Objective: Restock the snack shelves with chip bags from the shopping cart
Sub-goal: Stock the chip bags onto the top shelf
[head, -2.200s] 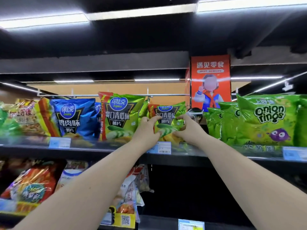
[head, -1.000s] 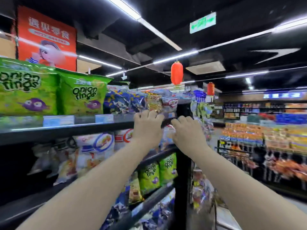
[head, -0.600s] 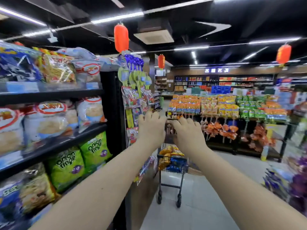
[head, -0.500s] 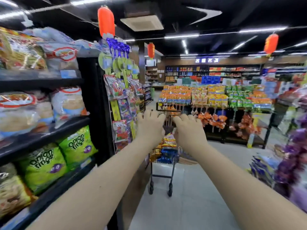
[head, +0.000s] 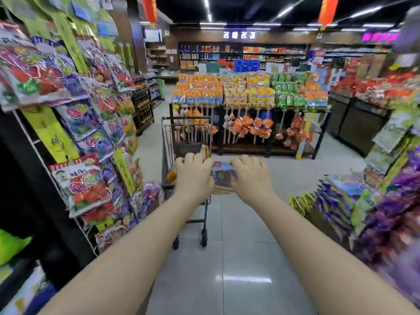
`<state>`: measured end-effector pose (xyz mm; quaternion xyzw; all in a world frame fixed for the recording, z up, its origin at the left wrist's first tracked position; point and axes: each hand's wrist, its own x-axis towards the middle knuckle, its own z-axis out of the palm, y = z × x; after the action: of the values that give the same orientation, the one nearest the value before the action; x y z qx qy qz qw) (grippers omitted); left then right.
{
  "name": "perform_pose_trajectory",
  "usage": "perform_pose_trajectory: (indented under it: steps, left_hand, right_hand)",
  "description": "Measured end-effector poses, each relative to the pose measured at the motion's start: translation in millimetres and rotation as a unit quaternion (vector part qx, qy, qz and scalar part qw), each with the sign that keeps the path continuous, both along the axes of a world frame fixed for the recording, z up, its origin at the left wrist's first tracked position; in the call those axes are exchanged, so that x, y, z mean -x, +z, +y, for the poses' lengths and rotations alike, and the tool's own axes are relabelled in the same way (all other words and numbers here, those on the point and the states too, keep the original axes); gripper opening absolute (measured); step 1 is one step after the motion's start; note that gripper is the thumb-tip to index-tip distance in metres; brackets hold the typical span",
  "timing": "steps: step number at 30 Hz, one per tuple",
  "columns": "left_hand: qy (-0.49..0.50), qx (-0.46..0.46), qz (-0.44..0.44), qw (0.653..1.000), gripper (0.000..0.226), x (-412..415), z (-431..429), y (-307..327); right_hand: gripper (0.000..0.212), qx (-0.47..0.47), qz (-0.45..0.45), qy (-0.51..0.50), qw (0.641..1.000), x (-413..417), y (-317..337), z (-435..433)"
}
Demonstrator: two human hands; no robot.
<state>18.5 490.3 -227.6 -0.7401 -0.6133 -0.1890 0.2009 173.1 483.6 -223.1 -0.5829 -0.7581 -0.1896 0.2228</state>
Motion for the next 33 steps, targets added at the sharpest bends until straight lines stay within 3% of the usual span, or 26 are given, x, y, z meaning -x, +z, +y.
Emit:
perform_pose_trajectory:
  steps: [3, 7, 13, 23, 33]
  left_hand:
    - [-0.018, 0.038, -0.008, 0.999, 0.029, -6, 56, -26]
    - [-0.039, 0.092, -0.020, 0.995, 0.025, -27, 120, -64]
    - [-0.032, 0.168, -0.031, 0.985, 0.035, -61, 230, -122]
    - [0.103, 0.254, -0.114, 0.955, 0.031, -94, 405, -186]
    - [0.211, 0.315, -0.151, 0.913, 0.029, -56, 531, -231]
  right_hand:
    - [0.033, 0.021, -0.008, -0.011, 1.000, -1, -37, 54]
    - [0.033, 0.132, 0.017, -0.040, 0.990, -18, -85, 119]
    - [0.037, 0.195, 0.042, -0.033, 0.979, -52, -144, 235]
    - [0.039, 0.276, 0.022, 0.062, 0.959, -96, -204, 429]
    - [0.043, 0.355, 0.014, 0.156, 0.922, -58, -242, 591]
